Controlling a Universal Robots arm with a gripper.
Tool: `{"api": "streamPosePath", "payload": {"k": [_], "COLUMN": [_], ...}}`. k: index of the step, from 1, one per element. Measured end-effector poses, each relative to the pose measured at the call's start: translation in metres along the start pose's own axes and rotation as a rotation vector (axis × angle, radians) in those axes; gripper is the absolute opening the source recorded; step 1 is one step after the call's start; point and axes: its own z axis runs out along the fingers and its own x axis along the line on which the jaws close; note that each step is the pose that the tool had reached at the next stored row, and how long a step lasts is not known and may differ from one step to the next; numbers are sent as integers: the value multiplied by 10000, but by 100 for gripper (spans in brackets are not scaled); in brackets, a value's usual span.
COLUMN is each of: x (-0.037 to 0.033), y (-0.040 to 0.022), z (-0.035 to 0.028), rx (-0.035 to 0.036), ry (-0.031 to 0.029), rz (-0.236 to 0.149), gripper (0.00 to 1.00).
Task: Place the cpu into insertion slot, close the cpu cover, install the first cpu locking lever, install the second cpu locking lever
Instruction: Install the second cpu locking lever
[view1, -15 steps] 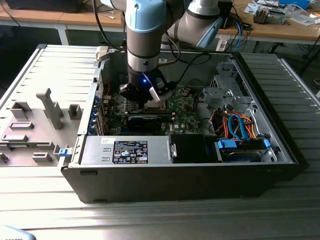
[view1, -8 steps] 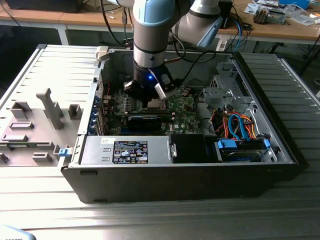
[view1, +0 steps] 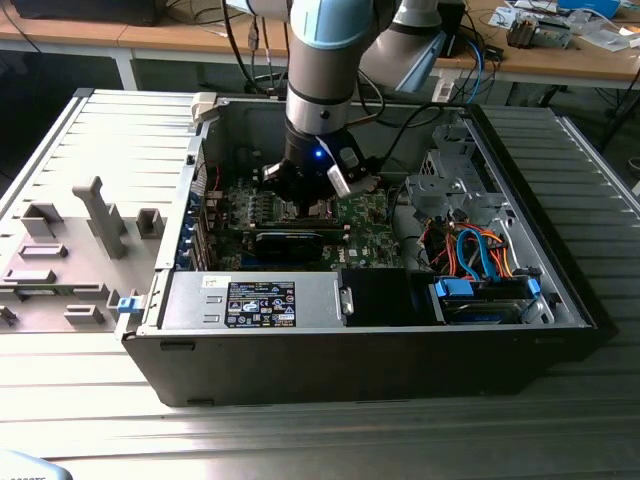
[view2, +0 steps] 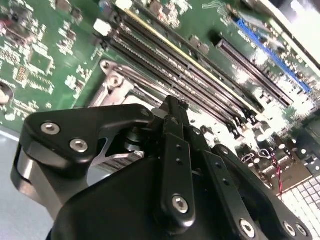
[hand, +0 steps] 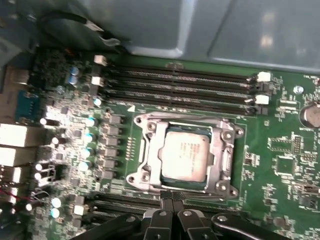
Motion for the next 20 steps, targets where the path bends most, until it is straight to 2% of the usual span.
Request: {"api": "streamPosePath", "payload": {"k": [2, 4, 5, 7, 8, 10, 11, 12, 13, 14, 16, 18, 20], "x": [-63, -105, -134, -196, -224, -252, -266, -272, -273, -272, -268, -263, -260], "y": [34, 93, 148, 253, 300, 363, 415, 454, 481, 495, 501, 507, 511], "z": [2, 5, 10, 15, 17, 20, 22, 20, -10, -73, -155, -266, -323], "rx": [237, 323, 384, 632, 723, 783, 812, 820, 825, 835, 834, 835, 835], "ry": [90, 151, 183, 243, 268, 284, 289, 290, 291, 292, 291, 292, 292], "rz": [16, 23, 29, 45, 51, 55, 56, 58, 58, 59, 58, 58, 58], "gripper": [11, 11, 11, 11, 11, 11, 11, 11, 11, 11, 11, 11, 11]}}
